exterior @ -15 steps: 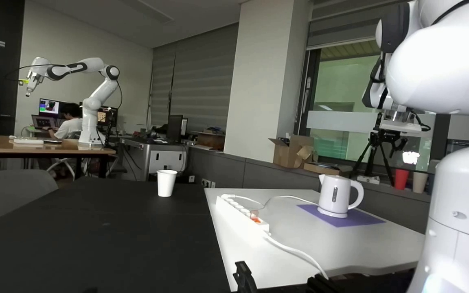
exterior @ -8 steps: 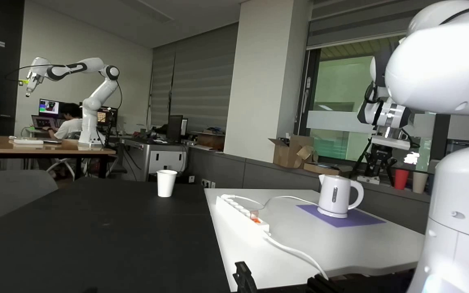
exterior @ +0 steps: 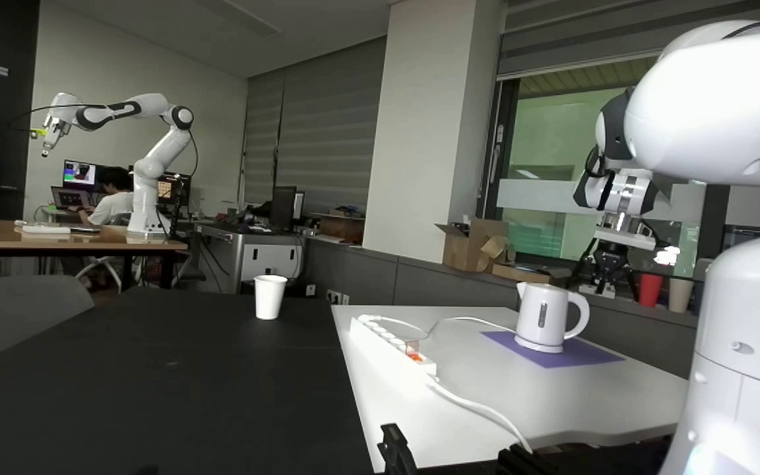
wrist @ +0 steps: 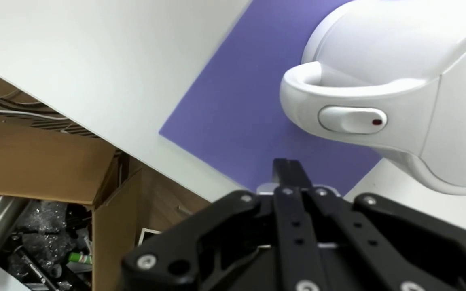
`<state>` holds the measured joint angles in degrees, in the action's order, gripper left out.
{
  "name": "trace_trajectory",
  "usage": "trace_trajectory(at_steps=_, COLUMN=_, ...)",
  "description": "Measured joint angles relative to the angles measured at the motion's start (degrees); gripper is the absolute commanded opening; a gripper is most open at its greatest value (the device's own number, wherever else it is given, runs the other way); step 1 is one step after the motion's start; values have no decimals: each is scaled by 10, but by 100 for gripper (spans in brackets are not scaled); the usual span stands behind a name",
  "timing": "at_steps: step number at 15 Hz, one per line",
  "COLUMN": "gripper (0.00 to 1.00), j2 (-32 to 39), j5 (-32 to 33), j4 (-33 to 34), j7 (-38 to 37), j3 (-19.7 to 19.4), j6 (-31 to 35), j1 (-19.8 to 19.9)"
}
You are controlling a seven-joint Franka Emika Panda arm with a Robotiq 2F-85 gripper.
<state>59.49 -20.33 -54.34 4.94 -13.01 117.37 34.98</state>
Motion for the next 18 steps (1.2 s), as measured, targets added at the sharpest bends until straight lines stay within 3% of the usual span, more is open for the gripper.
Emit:
trace_trajectory(at_steps=10, gripper=0, j2=3, j5=0, j4=-1, j7=1, j3=0, j6=-3, j1=0)
trace_trajectory(at_steps=18, gripper=0, j2=5, j5=-9, j4=-3, j7=2, j3=8, j6=-55, j1=8)
